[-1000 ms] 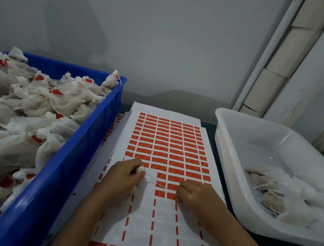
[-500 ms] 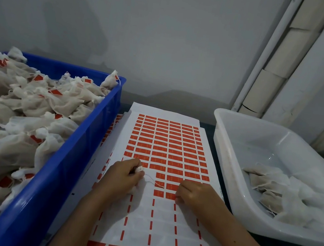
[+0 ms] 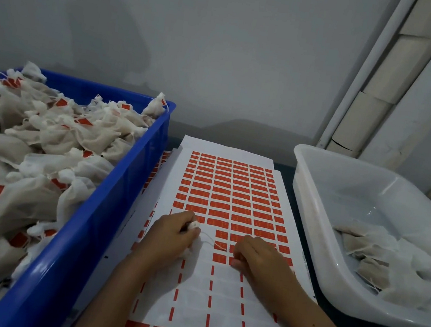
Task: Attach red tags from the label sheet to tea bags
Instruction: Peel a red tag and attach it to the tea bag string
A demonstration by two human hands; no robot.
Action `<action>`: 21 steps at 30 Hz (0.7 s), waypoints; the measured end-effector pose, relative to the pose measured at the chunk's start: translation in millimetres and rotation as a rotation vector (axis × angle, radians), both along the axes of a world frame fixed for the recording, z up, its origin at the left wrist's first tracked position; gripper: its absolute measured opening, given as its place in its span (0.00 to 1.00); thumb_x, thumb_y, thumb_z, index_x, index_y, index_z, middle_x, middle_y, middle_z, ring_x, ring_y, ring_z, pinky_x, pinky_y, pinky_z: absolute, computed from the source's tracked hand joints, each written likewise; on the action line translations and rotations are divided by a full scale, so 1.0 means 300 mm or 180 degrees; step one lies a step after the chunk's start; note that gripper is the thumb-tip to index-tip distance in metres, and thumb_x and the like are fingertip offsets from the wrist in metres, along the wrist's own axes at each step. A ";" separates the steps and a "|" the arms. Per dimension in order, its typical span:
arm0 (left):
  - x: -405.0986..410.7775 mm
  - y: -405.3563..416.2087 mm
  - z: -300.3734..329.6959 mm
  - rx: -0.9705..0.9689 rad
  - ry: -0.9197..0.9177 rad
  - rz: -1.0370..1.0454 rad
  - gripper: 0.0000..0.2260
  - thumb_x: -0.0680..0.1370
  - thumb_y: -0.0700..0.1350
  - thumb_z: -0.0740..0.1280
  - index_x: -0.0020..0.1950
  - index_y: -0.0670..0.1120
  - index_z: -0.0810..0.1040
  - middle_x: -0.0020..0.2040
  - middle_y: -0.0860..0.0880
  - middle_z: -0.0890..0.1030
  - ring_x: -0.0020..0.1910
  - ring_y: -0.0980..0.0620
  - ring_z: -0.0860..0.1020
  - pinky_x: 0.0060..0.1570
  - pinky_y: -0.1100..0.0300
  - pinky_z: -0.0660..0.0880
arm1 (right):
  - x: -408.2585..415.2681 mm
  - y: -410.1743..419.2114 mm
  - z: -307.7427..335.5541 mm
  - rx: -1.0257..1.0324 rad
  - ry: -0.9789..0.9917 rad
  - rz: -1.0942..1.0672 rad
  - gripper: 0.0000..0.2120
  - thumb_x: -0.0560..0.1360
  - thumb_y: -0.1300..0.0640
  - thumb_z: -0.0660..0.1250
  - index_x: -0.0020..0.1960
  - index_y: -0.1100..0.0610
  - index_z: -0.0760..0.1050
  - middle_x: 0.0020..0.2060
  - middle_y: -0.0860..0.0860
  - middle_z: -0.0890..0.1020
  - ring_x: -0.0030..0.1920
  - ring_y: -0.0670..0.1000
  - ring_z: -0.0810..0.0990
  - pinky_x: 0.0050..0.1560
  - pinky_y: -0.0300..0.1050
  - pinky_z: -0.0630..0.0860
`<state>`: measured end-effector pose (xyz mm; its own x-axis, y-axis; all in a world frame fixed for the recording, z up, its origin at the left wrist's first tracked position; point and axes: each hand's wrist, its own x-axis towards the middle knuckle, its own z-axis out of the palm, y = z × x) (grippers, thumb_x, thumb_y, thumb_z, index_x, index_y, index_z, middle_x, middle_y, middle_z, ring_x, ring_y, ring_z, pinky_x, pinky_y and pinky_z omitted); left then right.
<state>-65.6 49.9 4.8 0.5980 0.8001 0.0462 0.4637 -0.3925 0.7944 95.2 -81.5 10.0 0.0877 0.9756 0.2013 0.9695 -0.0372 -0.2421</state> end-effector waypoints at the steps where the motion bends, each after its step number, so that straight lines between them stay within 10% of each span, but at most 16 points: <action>1: 0.002 0.000 0.001 0.0012 -0.0025 0.0062 0.07 0.79 0.49 0.60 0.41 0.54 0.71 0.39 0.61 0.76 0.37 0.59 0.76 0.31 0.77 0.64 | -0.002 0.007 -0.017 -0.0070 0.0284 -0.0107 0.04 0.75 0.46 0.62 0.47 0.43 0.68 0.47 0.35 0.74 0.45 0.39 0.75 0.50 0.24 0.66; 14: 0.013 -0.002 0.002 0.0008 -0.0105 0.0327 0.06 0.79 0.49 0.59 0.49 0.49 0.73 0.46 0.59 0.76 0.38 0.61 0.75 0.31 0.78 0.63 | -0.045 0.086 -0.031 -0.0311 0.0853 -0.0054 0.08 0.78 0.52 0.59 0.46 0.38 0.66 0.49 0.35 0.73 0.49 0.40 0.72 0.57 0.37 0.70; 21: 0.007 -0.001 0.004 -0.0062 -0.0135 0.0281 0.06 0.79 0.49 0.59 0.50 0.48 0.73 0.48 0.59 0.76 0.39 0.61 0.75 0.34 0.77 0.64 | -0.041 0.087 -0.005 -0.0489 0.0556 -0.0030 0.06 0.78 0.53 0.59 0.45 0.42 0.67 0.51 0.42 0.77 0.46 0.42 0.74 0.49 0.27 0.67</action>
<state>-63.4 49.6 6.0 0.5229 0.8507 0.0539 0.4616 -0.3357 0.8211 82.9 -55.3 8.5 0.1176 0.9926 0.0314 0.9129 -0.0956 -0.3969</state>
